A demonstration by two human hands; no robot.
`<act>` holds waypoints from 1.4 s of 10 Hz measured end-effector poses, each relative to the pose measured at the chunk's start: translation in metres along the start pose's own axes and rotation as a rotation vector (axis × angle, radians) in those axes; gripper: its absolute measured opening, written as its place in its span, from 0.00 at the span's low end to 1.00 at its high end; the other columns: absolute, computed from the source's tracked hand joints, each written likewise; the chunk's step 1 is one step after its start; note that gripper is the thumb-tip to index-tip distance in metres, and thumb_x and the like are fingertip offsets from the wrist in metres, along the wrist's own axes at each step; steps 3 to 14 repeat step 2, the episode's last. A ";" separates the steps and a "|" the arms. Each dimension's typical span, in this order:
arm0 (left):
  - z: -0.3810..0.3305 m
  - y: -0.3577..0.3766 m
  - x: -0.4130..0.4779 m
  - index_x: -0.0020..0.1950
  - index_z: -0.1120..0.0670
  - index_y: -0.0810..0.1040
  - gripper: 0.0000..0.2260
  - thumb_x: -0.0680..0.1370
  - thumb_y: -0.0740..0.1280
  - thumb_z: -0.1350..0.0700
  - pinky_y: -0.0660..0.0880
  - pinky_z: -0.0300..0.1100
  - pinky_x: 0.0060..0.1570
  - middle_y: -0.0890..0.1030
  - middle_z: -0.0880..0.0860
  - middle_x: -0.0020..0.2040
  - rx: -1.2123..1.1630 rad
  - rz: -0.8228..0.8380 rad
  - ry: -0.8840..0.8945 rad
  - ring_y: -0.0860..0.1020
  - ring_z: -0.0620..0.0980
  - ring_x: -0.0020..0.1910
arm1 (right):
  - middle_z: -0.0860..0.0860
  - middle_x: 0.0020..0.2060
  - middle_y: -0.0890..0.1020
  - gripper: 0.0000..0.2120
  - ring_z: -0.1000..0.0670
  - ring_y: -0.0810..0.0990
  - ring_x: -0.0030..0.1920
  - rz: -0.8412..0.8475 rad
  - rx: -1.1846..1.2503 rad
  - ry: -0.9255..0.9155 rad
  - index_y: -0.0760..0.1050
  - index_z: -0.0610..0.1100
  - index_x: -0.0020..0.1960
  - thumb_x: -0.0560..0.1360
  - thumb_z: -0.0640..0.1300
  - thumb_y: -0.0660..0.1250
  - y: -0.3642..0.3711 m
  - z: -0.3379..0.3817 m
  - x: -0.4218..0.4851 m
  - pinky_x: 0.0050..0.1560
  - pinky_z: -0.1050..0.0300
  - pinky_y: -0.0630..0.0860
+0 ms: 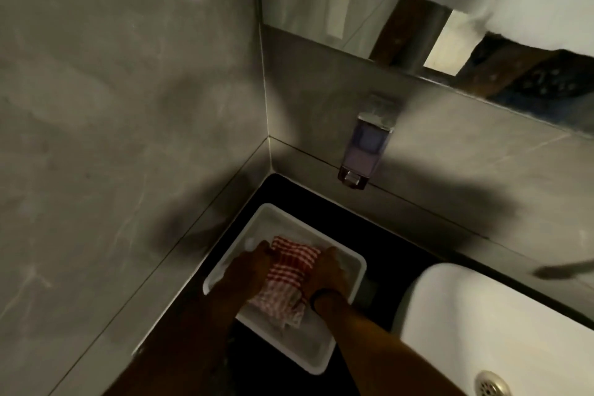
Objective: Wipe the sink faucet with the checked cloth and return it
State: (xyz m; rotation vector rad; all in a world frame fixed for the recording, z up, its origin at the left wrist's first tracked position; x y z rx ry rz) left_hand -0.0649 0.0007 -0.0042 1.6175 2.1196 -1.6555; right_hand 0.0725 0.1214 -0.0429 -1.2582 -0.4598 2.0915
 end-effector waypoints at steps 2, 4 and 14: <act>-0.006 0.014 0.004 0.72 0.51 0.70 0.23 0.78 0.65 0.47 0.77 0.56 0.60 0.69 0.61 0.73 0.510 -0.104 0.060 0.78 0.62 0.61 | 0.42 0.75 0.73 0.43 0.40 0.75 0.71 -0.061 -0.322 -0.140 0.39 0.43 0.83 0.81 0.60 0.58 -0.013 0.009 -0.014 0.73 0.45 0.69; -0.006 0.014 0.004 0.72 0.51 0.70 0.23 0.78 0.65 0.47 0.77 0.56 0.60 0.69 0.61 0.73 0.510 -0.104 0.060 0.78 0.62 0.61 | 0.42 0.75 0.73 0.43 0.40 0.75 0.71 -0.061 -0.322 -0.140 0.39 0.43 0.83 0.81 0.60 0.58 -0.013 0.009 -0.014 0.73 0.45 0.69; -0.006 0.014 0.004 0.72 0.51 0.70 0.23 0.78 0.65 0.47 0.77 0.56 0.60 0.69 0.61 0.73 0.510 -0.104 0.060 0.78 0.62 0.61 | 0.42 0.75 0.73 0.43 0.40 0.75 0.71 -0.061 -0.322 -0.140 0.39 0.43 0.83 0.81 0.60 0.58 -0.013 0.009 -0.014 0.73 0.45 0.69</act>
Point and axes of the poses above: each hand's wrist, its own x-axis towards the middle knuckle, its own y-axis out of the palm, z = x × y, the point moved 2 cm from there along x, towards the middle knuckle
